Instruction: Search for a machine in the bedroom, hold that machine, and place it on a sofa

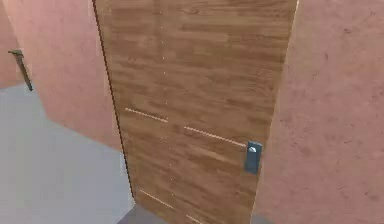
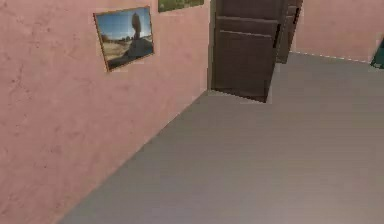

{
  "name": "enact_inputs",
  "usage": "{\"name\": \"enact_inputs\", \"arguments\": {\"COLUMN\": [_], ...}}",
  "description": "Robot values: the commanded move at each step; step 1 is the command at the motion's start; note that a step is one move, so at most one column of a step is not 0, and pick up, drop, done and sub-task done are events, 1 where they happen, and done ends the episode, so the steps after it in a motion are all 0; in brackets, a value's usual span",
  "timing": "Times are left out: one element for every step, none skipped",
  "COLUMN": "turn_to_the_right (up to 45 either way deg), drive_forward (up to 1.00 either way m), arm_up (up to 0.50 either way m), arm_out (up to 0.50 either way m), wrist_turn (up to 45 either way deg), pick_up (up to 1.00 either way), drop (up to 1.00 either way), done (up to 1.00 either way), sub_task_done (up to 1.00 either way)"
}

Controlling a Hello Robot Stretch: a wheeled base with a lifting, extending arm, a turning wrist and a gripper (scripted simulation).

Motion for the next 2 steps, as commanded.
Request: {"name": "enact_inputs", "arguments": {"turn_to_the_right": [45.0,45.0], "drive_forward": [0.0,0.0], "arm_up": [0.0,0.0], "arm_out": [0.0,0.0], "wrist_turn": [0.0,0.0], "pick_up": [0.0,0.0], "drop": [0.0,0.0], "done": [0.0,0.0], "sub_task_done": [0.0,0.0]}}
